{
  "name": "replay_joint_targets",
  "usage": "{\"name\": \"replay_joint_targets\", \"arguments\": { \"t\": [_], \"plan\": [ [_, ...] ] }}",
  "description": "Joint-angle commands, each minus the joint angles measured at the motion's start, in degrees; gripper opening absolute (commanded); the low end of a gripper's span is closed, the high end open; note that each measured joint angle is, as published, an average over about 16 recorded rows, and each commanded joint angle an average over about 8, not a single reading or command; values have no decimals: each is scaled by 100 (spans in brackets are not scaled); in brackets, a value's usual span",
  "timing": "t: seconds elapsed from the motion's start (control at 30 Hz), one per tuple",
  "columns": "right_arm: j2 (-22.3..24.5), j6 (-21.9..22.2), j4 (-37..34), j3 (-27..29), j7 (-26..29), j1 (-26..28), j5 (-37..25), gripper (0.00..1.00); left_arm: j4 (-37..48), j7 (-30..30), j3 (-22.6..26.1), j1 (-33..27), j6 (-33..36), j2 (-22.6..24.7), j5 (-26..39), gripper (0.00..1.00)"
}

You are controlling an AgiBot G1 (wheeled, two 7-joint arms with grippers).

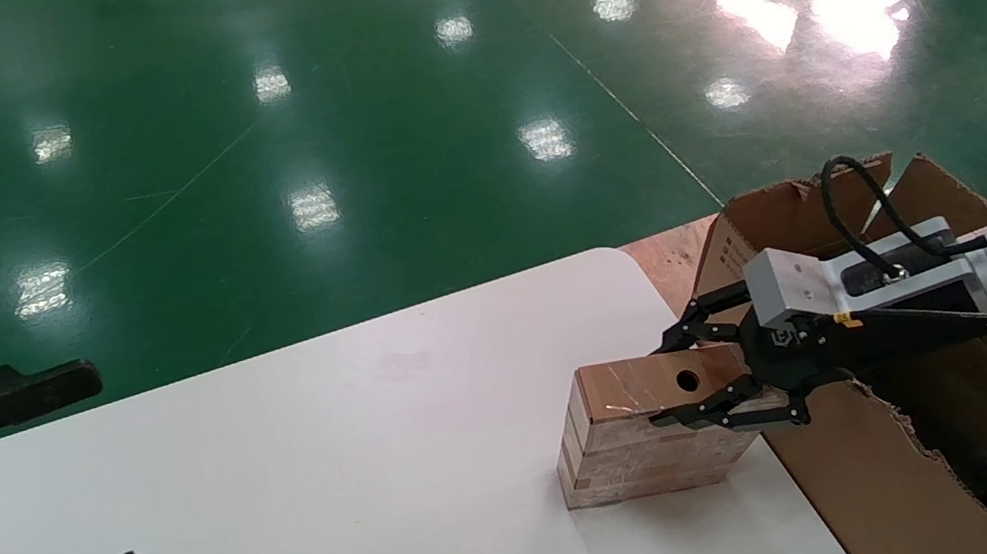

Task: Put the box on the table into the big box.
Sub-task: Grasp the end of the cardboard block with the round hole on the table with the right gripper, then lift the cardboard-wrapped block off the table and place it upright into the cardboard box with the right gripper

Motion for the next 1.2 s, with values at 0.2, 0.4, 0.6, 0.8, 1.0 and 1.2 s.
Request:
{"name": "replay_joint_targets", "arguments": {
  "t": [0.2,0.4,0.6,0.8,1.0,1.2],
  "plan": [
    [114,2,388,39,364,31,378,0,0,0,0,0,0,0,0,100],
    [536,102,1312,215,1236,466,1014,0,1,0,0,0,0,0,0,100],
    [1060,489,1825,536,2106,1200,1253,0,1,0,1,0,0,0,0,100],
    [1762,1116,1940,778,2693,1754,1021,0,1,0,1,0,0,0,-1,100],
    [2531,1562,2008,761,2925,1797,651,0,1,1,1,0,0,0,-1,100],
    [3156,1867,2012,485,3227,1472,739,0,1,1,1,0,0,0,-1,100]
  ]
}}
